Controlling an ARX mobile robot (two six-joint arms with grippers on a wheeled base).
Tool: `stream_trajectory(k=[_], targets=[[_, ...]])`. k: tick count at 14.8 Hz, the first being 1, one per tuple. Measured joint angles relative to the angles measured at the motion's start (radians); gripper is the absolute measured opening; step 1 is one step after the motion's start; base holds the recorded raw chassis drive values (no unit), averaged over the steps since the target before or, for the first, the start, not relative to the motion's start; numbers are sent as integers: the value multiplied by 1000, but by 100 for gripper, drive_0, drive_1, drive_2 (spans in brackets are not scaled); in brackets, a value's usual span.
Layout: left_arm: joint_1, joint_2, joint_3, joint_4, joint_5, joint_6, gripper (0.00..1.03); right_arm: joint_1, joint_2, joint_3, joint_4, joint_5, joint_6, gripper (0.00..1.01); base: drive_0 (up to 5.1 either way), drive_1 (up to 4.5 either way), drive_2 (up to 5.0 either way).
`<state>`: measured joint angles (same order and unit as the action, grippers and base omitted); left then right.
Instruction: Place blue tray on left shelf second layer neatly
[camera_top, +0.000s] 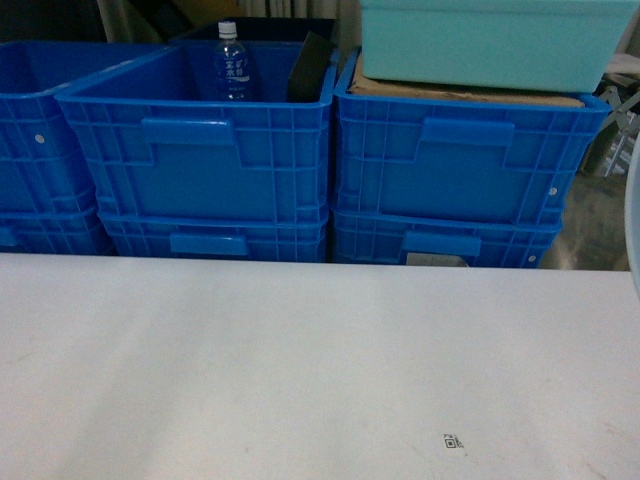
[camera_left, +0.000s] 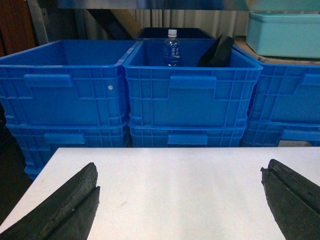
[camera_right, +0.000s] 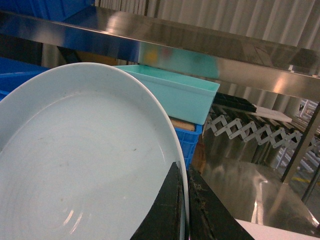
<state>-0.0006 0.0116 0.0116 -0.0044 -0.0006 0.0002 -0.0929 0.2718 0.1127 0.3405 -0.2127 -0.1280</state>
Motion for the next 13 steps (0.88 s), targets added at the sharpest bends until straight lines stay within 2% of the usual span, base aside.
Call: stream_trajectory(k=[5, 7, 9, 13], targets=[[0, 0, 0, 0, 0, 0, 98, 84, -40, -12, -38, 66, -4, 2, 0, 0, 0], [0, 0, 0, 0, 0, 0, 98, 124, -59, -14, -55, 101, -27, 2, 0, 0, 0], [0, 0, 0, 0, 0, 0, 98, 132, -84, -24, -27, 148, -31, 2, 0, 0, 0], [0, 0, 0, 0, 0, 0, 98, 132, -84, -24, -29, 149, -31, 2, 0, 0, 0]])
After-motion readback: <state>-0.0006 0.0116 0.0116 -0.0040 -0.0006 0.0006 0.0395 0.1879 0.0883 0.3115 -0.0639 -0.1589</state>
